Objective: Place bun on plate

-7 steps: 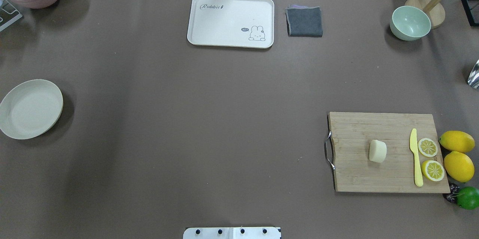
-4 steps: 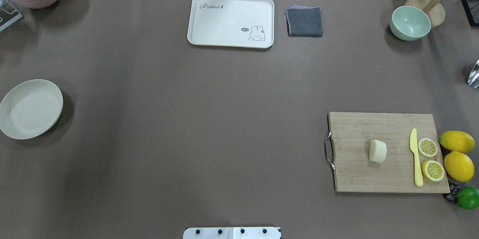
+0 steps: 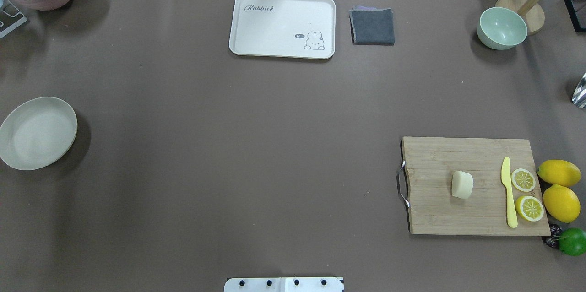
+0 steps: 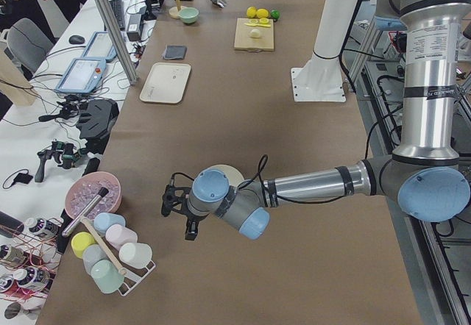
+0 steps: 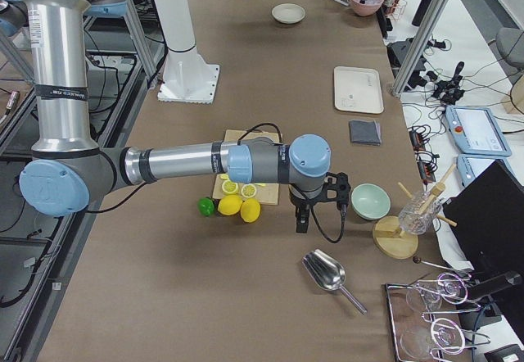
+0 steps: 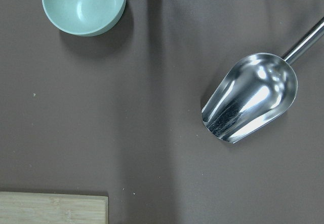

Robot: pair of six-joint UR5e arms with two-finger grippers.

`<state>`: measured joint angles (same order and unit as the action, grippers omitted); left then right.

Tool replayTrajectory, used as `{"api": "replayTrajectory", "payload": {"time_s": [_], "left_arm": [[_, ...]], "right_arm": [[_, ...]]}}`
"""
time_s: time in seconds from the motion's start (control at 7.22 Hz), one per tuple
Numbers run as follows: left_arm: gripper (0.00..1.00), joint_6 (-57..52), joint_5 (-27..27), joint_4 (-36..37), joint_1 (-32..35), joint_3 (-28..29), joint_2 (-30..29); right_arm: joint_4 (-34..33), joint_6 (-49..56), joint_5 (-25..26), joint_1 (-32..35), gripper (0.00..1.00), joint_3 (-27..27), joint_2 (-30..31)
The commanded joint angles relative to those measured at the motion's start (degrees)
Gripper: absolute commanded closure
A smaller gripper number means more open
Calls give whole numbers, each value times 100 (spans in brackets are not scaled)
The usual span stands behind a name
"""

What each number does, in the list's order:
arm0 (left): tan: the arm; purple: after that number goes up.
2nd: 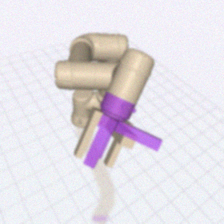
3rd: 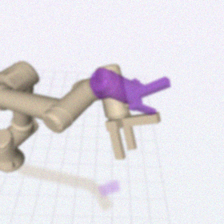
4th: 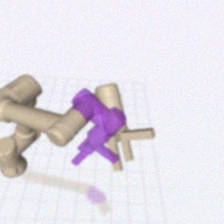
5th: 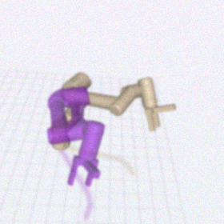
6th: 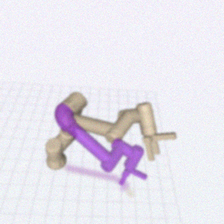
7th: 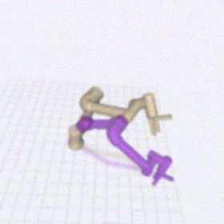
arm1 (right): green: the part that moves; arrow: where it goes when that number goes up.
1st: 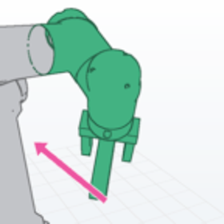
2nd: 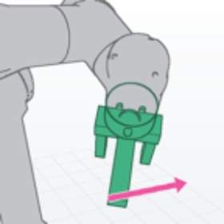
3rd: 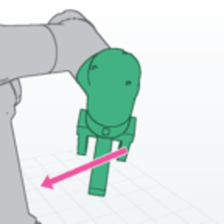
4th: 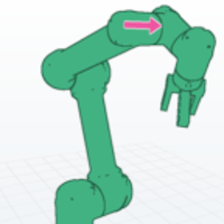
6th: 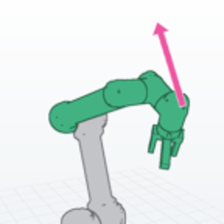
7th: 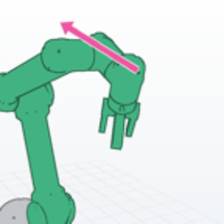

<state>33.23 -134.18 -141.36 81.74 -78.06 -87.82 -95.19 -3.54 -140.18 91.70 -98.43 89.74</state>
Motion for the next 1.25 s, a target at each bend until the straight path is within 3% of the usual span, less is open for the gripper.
{"api": "replayTrajectory", "payload": {"time_s": [0.0,0.28,0.55,1.11], "left_arm": [[2,1462,346,-1205,-954,290,-43],[2,1590,954,-1666,-1720,589,-43],[34,1581,946,-1702,-1784,581,-25],[34,1520,929,-1711,-1784,599,45]], "right_arm": [[-8,-15,8,-21,0,-1,0],[0,-50,8,-47,0,8,0],[0,-59,17,-47,0,8,0],[-8,-59,8,-47,0,8,0]]}}
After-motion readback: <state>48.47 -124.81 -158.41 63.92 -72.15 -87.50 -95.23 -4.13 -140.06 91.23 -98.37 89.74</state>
